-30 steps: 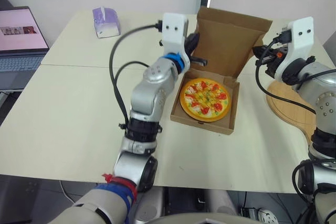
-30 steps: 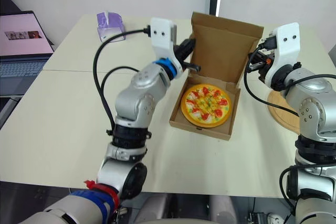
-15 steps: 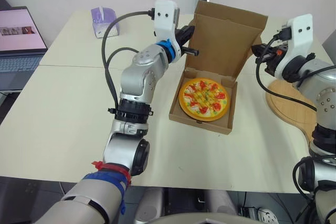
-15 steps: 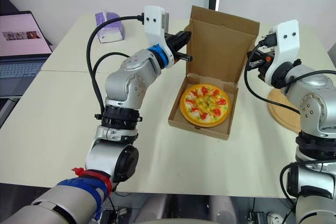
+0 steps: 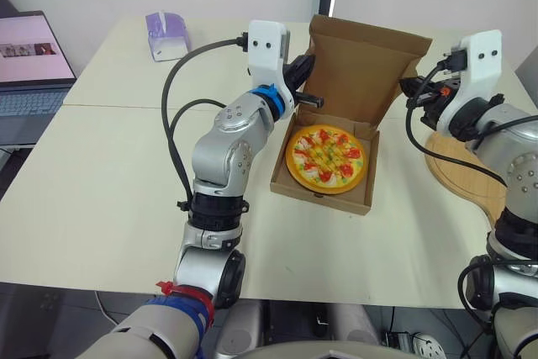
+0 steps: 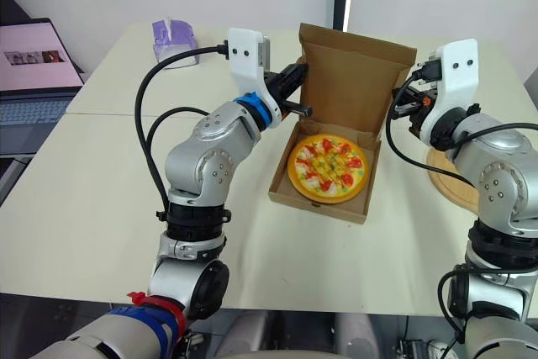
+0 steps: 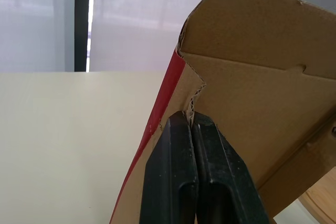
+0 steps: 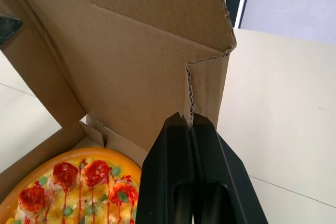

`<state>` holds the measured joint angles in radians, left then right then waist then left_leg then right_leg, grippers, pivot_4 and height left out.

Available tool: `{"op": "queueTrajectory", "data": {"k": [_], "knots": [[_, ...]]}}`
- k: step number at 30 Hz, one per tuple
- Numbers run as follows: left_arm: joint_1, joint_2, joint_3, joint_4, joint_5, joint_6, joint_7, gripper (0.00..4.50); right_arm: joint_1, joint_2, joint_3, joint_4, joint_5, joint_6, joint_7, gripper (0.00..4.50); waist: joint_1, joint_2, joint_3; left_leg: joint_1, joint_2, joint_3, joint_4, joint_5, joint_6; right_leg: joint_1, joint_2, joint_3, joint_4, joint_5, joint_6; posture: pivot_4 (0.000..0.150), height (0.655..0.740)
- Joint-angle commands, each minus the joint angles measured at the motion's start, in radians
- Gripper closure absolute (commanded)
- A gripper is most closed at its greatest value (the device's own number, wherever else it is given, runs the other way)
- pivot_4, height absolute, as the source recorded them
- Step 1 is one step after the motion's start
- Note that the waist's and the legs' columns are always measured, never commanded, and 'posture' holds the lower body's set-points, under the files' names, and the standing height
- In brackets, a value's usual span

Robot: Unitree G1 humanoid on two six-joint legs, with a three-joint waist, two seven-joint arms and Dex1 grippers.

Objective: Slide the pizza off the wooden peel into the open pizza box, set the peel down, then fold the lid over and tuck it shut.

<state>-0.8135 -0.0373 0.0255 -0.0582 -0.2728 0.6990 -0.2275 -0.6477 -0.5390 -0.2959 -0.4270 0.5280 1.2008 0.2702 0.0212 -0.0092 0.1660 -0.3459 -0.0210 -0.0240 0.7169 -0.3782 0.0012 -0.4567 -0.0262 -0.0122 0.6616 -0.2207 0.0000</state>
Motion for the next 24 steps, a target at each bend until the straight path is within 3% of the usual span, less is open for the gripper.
{"op": "queueTrajectory", "data": {"k": [1, 14, 24], "knots": [[-0.009, 0.004, -0.032, -0.096, -0.032, 0.022, -0.019, 4.5, -0.011, 0.016, -0.006, -0.057, 0.039, 0.023, 0.0, 4.48, -0.002, 0.0, 0.0, 0.0, 0.0, 0.0, 0.0, 0.0, 0.0, 0.0, 0.0, 0.0, 0.0, 0.0, 0.0, 0.15, 0.7251], [0.118, 0.08, -0.017, -0.3, -0.105, 0.159, -0.031, 4.5, 0.022, 0.055, -0.049, -0.149, 0.069, 0.099, -0.042, 4.48, -0.005, 0.0, 0.0, 0.0, 0.0, 0.0, 0.0, 0.0, 0.0, 0.0, 0.0, 0.0, 0.0, 0.0, 0.0, 0.15, 0.7251], [0.277, 0.098, -0.11, -0.425, -0.094, 0.122, -0.045, 4.5, 0.112, 0.091, -0.058, -0.228, 0.07, 0.115, -0.06, 4.48, -0.006, 0.0, 0.0, 0.001, 0.0, 0.0, 0.0, 0.0, 0.0, 0.001, 0.0, 0.0, 0.001, 0.0, 0.0, 0.15, 0.7251]]}}
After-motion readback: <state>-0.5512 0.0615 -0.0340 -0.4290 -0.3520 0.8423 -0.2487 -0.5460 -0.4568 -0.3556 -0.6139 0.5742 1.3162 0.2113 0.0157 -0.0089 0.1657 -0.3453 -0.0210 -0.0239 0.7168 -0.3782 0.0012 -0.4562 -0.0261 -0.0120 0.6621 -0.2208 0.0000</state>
